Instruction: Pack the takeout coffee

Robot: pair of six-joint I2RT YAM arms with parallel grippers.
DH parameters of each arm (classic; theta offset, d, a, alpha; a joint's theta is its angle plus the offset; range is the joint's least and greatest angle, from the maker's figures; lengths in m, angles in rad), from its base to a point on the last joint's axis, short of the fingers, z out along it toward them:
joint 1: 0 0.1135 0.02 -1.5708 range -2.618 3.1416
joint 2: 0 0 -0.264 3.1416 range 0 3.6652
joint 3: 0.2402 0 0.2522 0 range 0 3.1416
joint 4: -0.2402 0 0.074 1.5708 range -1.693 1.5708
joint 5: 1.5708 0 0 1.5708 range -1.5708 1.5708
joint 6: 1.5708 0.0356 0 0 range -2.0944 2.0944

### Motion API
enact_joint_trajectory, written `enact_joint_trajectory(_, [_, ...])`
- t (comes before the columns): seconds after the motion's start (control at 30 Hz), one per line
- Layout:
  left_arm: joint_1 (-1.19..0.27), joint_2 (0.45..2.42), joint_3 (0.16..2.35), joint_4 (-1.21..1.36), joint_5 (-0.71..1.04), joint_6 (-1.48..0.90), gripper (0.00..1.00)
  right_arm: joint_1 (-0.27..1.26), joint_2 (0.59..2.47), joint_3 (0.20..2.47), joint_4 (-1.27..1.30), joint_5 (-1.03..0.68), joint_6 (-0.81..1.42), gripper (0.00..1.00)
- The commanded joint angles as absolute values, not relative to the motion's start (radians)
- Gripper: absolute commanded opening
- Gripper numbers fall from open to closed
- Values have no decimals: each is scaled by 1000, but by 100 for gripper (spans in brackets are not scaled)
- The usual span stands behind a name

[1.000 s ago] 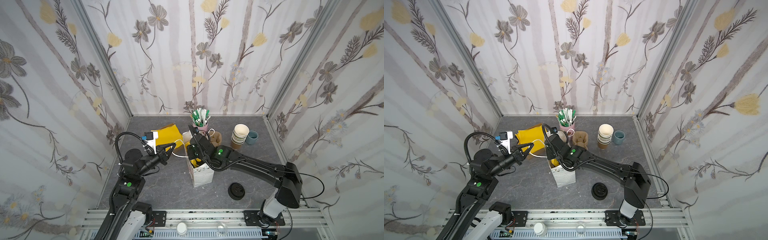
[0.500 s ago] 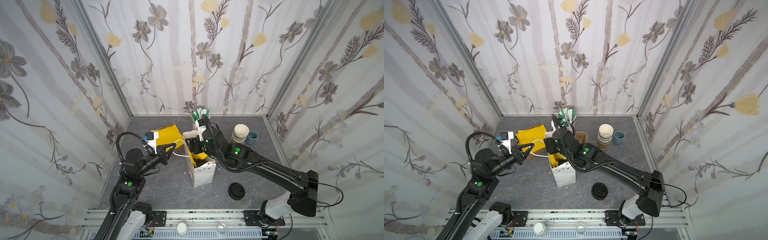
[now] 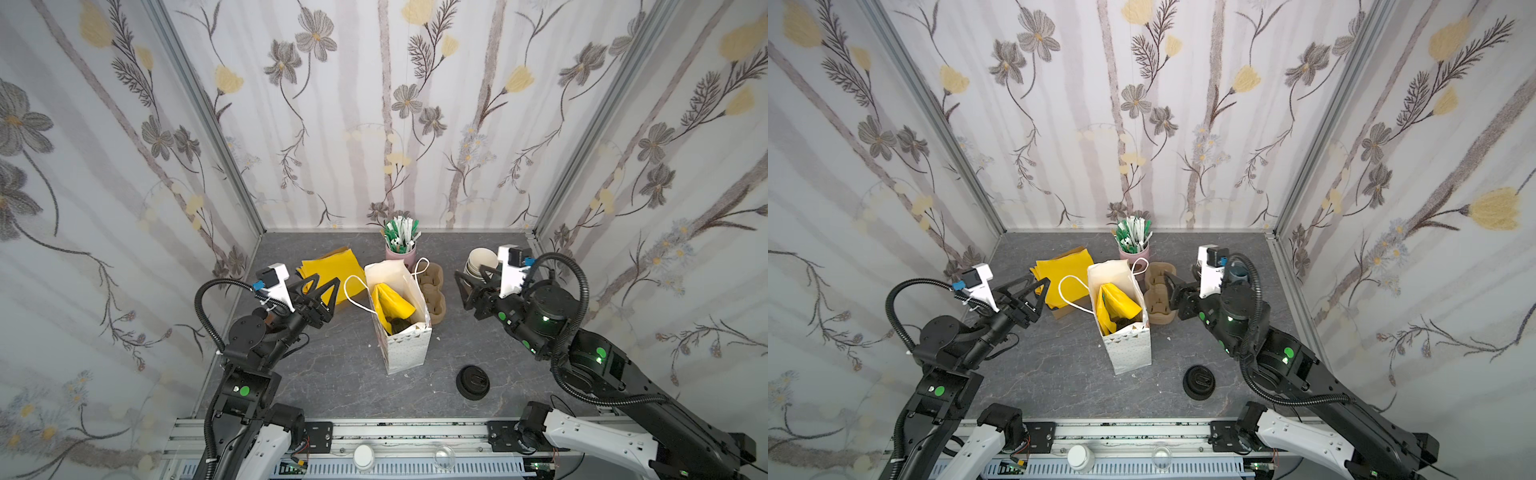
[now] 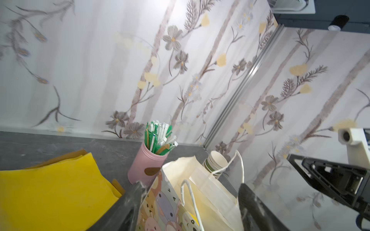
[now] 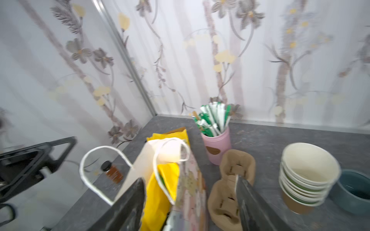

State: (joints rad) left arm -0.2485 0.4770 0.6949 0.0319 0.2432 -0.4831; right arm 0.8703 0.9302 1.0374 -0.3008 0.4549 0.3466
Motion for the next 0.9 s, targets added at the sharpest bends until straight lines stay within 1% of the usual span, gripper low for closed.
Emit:
enact_joint_trajectory(0.0, [-248, 427, 664, 13, -154, -488, 83, 726, 830, 906, -276, 592, 373, 77])
enact_joint_trajectory(0.03, [-247, 418, 637, 9, -218, -471, 84, 677, 801, 845, -265, 623, 379, 81])
enact_joint_trajectory(0.1, [-246, 421, 580, 7, -308, -444, 86, 574, 749, 715, -216, 709, 412, 83])
enact_joint_trajectory(0.17, [-245, 444, 514, 11, -378, -433, 87, 468, 711, 566, -104, 700, 418, 84])
enact_joint_trajectory(0.23, [-236, 474, 463, 25, -416, -424, 89, 376, 699, 460, 0, 646, 429, 84])
enact_joint_trajectory(0.3, [-222, 508, 408, 78, -431, -400, 91, 285, 720, 389, 87, 592, 431, 84])
enact_joint_trajectory(0.33, [-207, 530, 379, 114, -427, -387, 92, 233, 749, 362, 129, 577, 417, 86])
enact_joint_trajectory(0.43, [-110, 598, 331, 222, -345, -430, 93, 94, 867, 335, 227, 507, 399, 88])
enact_joint_trajectory(0.47, [-85, 625, 317, 265, -346, -440, 93, 63, 905, 326, 275, 470, 392, 88])
enact_joint_trajectory(0.53, [-57, 686, 298, 323, -382, -448, 93, 39, 982, 304, 397, 424, 355, 88])
enact_joint_trajectory(0.6, [-43, 755, 290, 373, -429, -451, 93, 24, 1048, 336, 438, 367, 299, 89])
enact_joint_trajectory(0.7, [-34, 854, 255, 496, -453, -430, 96, 23, 1127, 322, 592, 284, 196, 90])
enact_joint_trajectory(0.8, [-31, 948, 251, 582, -452, -392, 100, 23, 1176, 252, 807, 238, 109, 92])
enact_joint_trajectory(0.87, [-31, 1000, 245, 654, -422, -357, 100, 22, 1215, 171, 1024, 244, 88, 93])
